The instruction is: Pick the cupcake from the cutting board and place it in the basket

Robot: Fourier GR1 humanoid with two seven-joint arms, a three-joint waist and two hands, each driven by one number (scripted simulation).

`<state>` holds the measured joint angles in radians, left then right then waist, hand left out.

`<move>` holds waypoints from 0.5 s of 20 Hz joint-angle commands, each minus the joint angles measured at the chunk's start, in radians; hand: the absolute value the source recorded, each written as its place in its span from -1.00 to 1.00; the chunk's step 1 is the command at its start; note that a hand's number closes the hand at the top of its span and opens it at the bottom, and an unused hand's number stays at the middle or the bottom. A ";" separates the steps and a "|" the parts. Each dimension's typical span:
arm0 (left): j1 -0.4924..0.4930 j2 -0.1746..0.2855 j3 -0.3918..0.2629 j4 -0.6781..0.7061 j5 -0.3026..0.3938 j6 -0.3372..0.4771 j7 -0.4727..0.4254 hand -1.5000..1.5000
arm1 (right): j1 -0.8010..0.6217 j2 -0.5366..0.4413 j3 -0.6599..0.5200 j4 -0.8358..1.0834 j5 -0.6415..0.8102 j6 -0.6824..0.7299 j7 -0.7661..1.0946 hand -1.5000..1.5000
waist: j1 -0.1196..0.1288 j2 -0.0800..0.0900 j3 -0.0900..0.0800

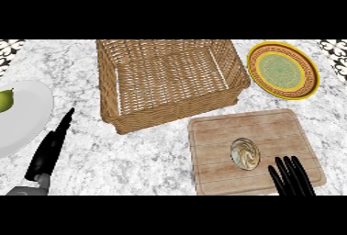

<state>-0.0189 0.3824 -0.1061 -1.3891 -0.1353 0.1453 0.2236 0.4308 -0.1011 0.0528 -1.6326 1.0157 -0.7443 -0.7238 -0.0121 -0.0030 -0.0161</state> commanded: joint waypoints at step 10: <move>-0.053 -0.022 0.007 0.035 -0.028 -0.015 0.028 0.00 | -0.217 0.097 0.027 0.113 0.058 0.028 0.158 -1.00 | 0.013 0.005 0.016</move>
<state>-0.0359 0.3690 -0.0960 -1.3794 -0.1507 0.1401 0.2378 0.3194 -0.0754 0.0661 -1.5366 1.0475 -0.7252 -0.6738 -0.0082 0.0000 -0.0079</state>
